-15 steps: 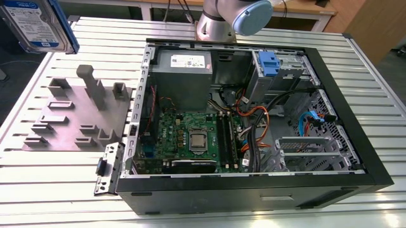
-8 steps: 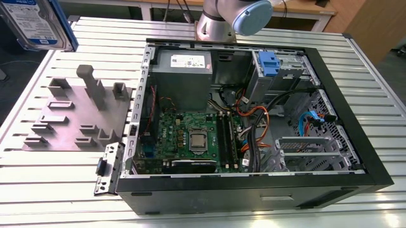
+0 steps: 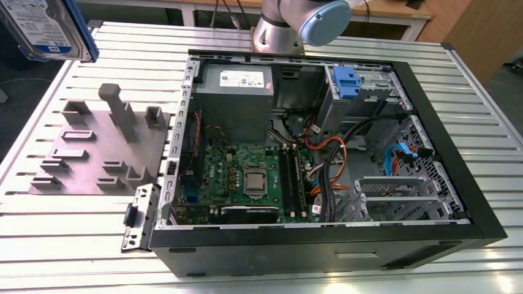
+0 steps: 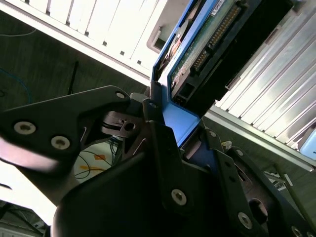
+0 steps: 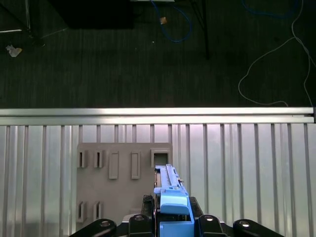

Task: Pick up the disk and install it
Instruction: 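Pick up the disk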

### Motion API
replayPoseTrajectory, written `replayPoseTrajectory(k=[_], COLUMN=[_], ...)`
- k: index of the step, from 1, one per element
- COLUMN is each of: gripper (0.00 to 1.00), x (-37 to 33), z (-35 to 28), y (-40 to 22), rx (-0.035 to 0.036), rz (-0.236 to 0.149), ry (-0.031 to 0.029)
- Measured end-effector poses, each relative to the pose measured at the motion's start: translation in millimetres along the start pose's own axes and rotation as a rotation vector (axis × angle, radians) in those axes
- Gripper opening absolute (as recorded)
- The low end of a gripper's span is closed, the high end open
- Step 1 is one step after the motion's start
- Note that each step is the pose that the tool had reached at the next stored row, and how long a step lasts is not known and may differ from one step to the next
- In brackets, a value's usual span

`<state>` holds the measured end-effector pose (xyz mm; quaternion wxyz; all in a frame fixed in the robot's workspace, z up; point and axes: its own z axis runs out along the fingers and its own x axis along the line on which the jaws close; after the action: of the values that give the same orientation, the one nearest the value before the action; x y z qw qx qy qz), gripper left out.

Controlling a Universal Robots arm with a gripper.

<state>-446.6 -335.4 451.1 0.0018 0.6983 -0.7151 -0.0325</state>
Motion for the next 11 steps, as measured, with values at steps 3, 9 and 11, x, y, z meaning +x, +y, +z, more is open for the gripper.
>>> replayPoseTrajectory(k=[3,9,11], gripper=[0.36,0.36,0.36], x=[-0.2,-0.8,-1.1], z=[-4.6,-19.4,-25.2], y=[0.2,1.0,1.3], rx=[0.0000,0.0001,0.0001], rz=[0.000,0.000,0.000], ry=[0.0000,-0.0003,-0.0005])
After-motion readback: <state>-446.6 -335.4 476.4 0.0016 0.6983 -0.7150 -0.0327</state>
